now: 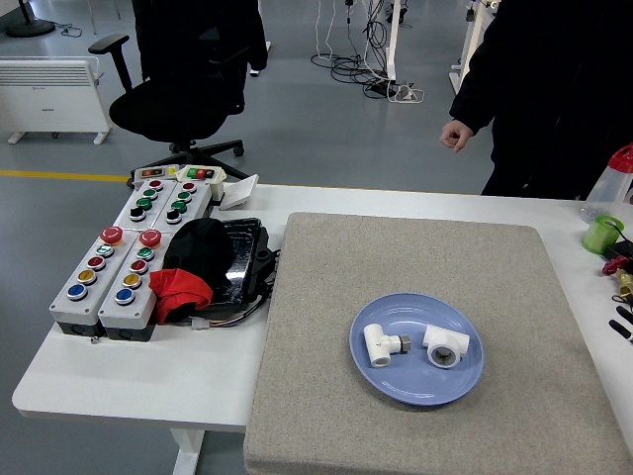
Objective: Pick pipe place plate twice
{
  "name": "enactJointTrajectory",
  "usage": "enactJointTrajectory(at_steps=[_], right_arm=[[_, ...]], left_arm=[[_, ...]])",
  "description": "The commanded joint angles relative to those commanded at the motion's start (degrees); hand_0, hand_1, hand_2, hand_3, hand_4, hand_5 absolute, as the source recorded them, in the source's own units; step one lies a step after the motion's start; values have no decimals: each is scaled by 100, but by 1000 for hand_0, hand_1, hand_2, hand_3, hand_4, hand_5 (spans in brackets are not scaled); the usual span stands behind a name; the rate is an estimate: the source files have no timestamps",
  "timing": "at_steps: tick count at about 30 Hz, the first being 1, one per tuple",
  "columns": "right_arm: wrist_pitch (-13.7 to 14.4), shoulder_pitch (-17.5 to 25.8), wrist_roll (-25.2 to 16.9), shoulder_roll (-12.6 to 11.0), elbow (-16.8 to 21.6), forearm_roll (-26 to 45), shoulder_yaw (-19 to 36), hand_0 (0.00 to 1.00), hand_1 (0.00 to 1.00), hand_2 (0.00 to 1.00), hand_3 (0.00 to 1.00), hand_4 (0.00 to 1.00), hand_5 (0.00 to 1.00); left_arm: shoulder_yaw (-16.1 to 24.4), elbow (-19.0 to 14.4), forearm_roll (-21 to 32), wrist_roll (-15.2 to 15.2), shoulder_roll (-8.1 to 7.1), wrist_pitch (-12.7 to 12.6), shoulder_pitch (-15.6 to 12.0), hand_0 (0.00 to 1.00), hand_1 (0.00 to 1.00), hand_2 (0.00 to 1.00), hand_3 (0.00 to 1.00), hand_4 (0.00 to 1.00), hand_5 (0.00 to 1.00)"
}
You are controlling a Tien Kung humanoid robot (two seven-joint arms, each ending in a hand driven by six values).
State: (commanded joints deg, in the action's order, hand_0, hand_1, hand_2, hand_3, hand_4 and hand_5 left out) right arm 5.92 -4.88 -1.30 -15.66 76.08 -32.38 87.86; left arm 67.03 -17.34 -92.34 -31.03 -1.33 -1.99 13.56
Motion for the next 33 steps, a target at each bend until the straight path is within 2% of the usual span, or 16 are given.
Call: enactJointTrajectory(at_steps=[33], right_arm=[[19, 4, 47, -2, -10, -7, -33, 702, 672, 679, 669, 462, 487]], left_arm=[[-24, 3, 31, 15, 12, -4, -3, 655, 624, 635, 571, 410, 998]])
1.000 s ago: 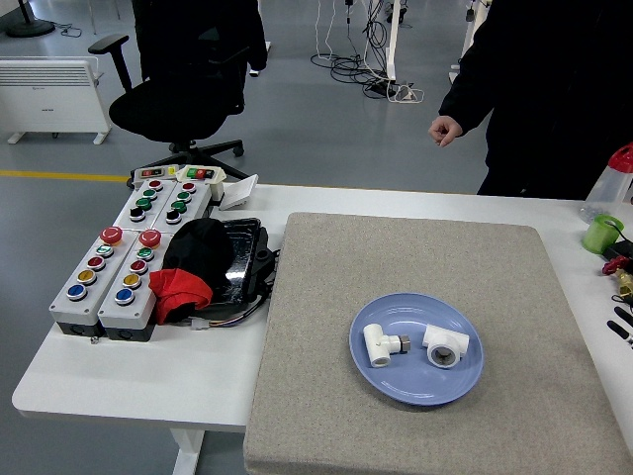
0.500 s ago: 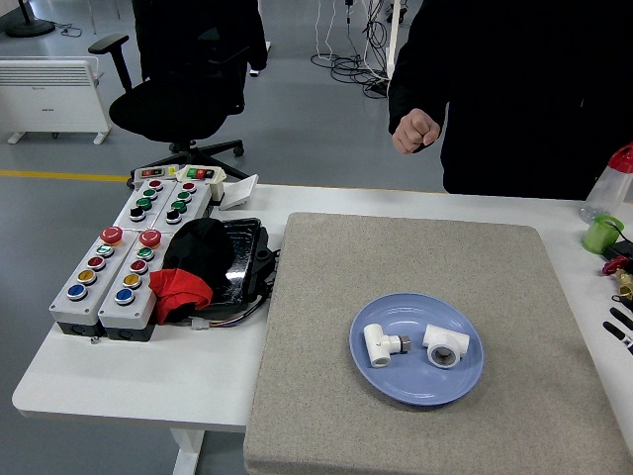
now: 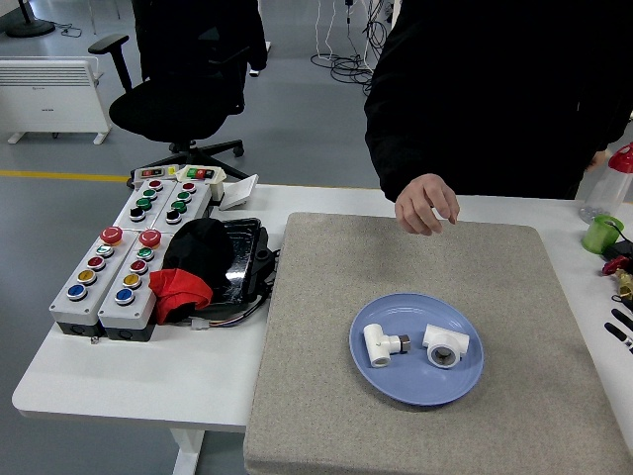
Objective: Pick pipe place plate twice
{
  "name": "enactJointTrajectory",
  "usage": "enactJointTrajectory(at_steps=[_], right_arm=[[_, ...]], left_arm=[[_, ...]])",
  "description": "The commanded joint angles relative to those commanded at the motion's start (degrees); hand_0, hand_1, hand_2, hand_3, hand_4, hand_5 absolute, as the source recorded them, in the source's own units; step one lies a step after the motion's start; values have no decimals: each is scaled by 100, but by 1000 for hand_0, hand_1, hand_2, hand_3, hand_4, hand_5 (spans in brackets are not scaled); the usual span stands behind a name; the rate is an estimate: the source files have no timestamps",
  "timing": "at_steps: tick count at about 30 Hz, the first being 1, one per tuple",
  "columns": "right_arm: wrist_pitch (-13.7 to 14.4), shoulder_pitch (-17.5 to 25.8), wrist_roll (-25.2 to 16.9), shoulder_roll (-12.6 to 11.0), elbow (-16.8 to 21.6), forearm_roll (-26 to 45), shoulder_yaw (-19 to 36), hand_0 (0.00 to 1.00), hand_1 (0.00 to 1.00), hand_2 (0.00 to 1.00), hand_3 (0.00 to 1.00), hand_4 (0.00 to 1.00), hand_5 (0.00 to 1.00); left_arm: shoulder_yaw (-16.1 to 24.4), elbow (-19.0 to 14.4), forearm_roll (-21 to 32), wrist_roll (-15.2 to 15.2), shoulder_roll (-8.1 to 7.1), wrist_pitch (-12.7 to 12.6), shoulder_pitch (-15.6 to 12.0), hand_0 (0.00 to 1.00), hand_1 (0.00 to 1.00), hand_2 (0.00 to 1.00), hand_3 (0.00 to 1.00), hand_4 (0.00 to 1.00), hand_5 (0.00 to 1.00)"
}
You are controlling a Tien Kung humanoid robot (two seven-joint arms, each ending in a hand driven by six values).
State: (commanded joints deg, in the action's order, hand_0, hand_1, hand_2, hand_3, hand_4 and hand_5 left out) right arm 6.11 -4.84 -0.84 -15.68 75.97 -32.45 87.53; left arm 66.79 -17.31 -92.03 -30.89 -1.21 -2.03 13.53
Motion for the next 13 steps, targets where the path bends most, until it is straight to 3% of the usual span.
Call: enactJointTrajectory(at_steps=[13], right_arm=[[19, 31, 6, -14, -15, 4, -24, 704, 673, 681, 669, 462, 492]], left_arm=[[40, -9, -65, -18, 13, 19, -57, 655, 624, 635, 571, 409, 998]])
